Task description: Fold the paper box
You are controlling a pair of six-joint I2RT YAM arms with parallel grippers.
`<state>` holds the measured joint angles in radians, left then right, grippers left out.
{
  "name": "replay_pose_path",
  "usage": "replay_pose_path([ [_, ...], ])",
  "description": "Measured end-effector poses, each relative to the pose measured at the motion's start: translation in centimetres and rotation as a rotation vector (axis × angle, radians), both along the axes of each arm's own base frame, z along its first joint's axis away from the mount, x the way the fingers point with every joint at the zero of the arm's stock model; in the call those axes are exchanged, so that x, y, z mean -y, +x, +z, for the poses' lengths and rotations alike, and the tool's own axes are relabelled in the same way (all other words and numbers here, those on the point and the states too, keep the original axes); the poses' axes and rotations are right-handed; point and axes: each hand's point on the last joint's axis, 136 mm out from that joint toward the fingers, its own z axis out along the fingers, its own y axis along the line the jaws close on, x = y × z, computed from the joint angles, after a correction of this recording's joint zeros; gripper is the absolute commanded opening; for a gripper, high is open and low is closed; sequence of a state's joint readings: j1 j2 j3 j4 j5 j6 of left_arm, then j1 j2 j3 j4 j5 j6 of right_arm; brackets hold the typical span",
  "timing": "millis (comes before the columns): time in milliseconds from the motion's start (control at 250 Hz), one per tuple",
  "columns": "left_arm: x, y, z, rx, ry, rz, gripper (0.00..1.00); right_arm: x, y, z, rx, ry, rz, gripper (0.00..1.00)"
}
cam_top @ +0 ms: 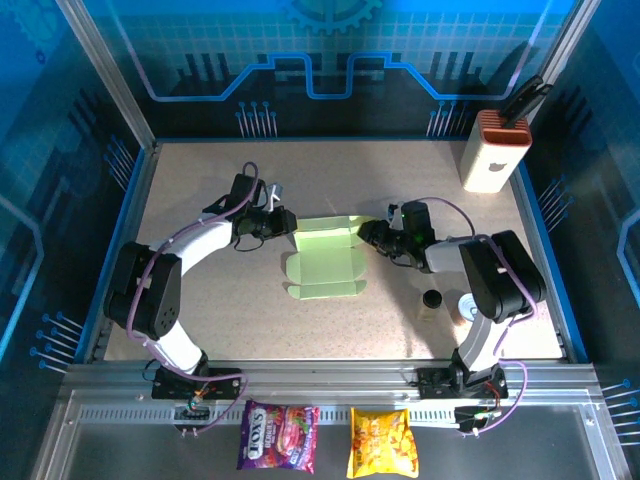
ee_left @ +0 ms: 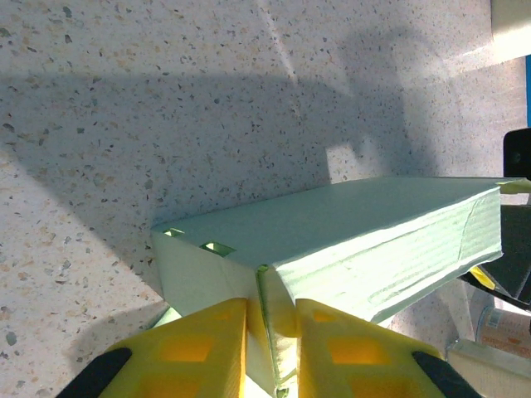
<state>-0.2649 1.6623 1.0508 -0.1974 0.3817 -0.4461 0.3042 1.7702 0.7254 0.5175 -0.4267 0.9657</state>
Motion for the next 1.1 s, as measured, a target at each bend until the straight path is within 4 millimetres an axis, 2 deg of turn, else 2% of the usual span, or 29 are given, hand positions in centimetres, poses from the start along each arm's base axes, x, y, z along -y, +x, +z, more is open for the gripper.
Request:
replay_pose_path([
  [244,0.0,0.0,0.0,0.000,0.000,0.000,0.21,-1.7,-0.5,0.2,0.009,0.017,0.030,0.34],
  [483,0.0,0.0,0.0,0.000,-0.001,0.000,0.21,-2.8,-0.8,-1.6,-0.032,0.026,0.024,0.29],
  [691,0.0,0.0,-0.1,0.002,-0.002,-0.001,0.21,-3.1,-0.6,-1.8,-0.032,0.029,0.008,0.26],
  [843,0.0,0.0,-0.1,0.003,-0.002,-0.001,0.21,-3.4,-0.5,-1.9,-0.029,0.024,0.001,0.28],
  [931,0.0,0.0,-0.1,0.003,-0.002,-0.001,0.21,-3.4,-0.3,-1.9,-0.024,0.022,-0.010,0.36],
  [1099,0.0,0.0,-0.1,0.003,-0.002,-0.001,0.21,-3.1,-0.3,-2.1,-0.015,0.017,-0.054,0.33],
])
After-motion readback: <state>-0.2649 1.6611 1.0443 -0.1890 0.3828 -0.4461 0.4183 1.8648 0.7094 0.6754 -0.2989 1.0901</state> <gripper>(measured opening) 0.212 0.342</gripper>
